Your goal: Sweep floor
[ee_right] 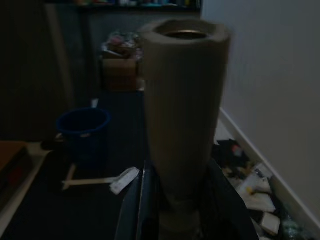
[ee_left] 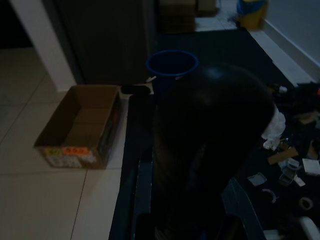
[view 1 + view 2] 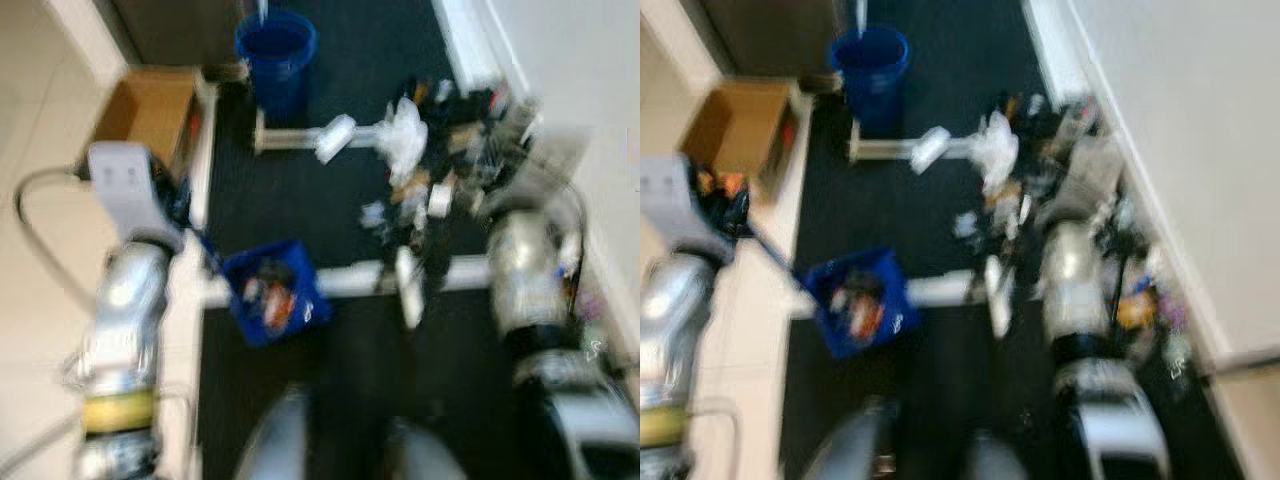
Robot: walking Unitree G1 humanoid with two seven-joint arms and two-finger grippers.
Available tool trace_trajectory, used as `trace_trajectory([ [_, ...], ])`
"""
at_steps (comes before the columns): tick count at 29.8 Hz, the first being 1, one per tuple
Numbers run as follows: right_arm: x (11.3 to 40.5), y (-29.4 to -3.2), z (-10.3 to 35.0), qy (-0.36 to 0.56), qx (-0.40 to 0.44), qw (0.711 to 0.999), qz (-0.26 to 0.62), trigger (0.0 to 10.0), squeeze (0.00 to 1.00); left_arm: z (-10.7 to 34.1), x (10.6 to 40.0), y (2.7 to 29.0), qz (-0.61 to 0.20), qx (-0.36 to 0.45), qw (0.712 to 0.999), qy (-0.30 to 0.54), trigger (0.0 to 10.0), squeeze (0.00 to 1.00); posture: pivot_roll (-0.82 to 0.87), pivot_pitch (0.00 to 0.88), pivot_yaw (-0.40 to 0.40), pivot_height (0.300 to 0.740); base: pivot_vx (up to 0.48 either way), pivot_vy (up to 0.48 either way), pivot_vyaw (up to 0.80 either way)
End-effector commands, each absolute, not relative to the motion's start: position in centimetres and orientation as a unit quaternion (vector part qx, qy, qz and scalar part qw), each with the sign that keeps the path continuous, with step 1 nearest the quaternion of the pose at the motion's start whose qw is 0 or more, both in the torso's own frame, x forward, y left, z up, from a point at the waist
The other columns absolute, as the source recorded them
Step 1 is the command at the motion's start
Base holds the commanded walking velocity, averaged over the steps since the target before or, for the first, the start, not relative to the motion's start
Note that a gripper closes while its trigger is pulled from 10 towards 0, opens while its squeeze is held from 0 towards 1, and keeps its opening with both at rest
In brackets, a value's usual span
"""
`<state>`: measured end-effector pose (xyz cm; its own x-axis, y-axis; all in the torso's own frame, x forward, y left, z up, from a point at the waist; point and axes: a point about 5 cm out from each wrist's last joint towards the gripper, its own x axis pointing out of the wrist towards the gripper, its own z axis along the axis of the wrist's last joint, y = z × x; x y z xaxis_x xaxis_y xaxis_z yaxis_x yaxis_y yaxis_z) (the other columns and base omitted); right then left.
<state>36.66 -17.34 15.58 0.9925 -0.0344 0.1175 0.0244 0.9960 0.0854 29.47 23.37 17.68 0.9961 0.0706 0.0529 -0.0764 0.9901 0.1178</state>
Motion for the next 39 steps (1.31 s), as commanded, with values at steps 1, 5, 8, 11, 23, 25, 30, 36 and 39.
trace_trajectory([
  [1, 36.43, -18.59, 16.07, -0.080, 0.036, 0.996, -0.033, 10.0, 0.00, 18.35, 29.39, 22.96, 0.025, 0.058, 0.997, -0.052, 10.0, 0.00, 0.02, 0.168, -0.022, 0.740, 0.480, 0.000, 0.00],
  [5, 36.47, -18.65, 16.16, -0.081, 0.036, 0.996, -0.033, 10.0, 0.00, 18.35, 29.43, 22.95, 0.025, 0.060, 0.997, -0.052, 10.0, 0.00, 0.02, 0.169, -0.022, 0.740, 0.480, 0.000, 0.00],
  [8, 36.50, -18.66, 16.14, -0.081, 0.036, 0.996, -0.033, 10.0, 0.00, 18.33, 29.44, 22.94, 0.025, 0.060, 0.996, -0.053, 10.0, 0.00, 0.02, 0.170, -0.022, 0.740, 0.480, 0.000, 0.00],
  [11, 36.53, -18.57, 16.10, -0.081, 0.036, 0.996, -0.032, 10.0, 0.00, 18.32, 29.42, 22.98, 0.026, 0.061, 0.996, -0.054, 10.0, 0.00, 0.02, 0.172, -0.023, 0.740, 0.480, 0.000, 0.00],
  [23, 36.56, -18.44, 16.21, -0.083, 0.037, 0.996, -0.027, 10.0, 0.00, 18.33, 29.35, 23.20, 0.030, 0.064, 0.996, -0.055, 10.0, 0.00, 0.03, 0.173, -0.023, 0.740, 0.480, 0.000, 0.00],
  [25, 36.60, -18.33, 16.46, -0.087, 0.040, 0.995, -0.026, 10.0, 0.00, 18.38, 29.34, 23.28, 0.031, 0.064, 0.996, -0.056, 10.0, 0.00, 0.03, 0.174, -0.022, 0.740, 0.480, 0.000, 0.00],
  [30, 36.67, -18.19, 16.72, -0.091, 0.042, 0.995, -0.024, 10.0, 0.00, 18.54, 29.30, 23.47, 0.033, 0.067, 0.996, -0.058, 10.0, 0.00, 0.03, 0.174, -0.024, 0.740, 0.480, 0.000, 0.00],
  [36, 36.70, -18.13, 16.64, -0.089, 0.043, 0.995, -0.022, 10.0, 0.00, 18.67, 29.27, 23.51, 0.034, 0.068, 0.995, -0.060, 10.0, 0.00, 0.03, 0.175, -0.025, 0.740, 0.462, 0.000, 0.00],
  [39, 36.70, -18.11, 16.61, -0.089, 0.043, 0.995, -0.022, 10.0, 0.00, 18.74, 29.27, 23.50, 0.034, 0.068, 0.995, -0.061, 10.0, 0.00, 0.03, 0.176, -0.025, 0.740, 0.407, 0.000, 0.00],
])
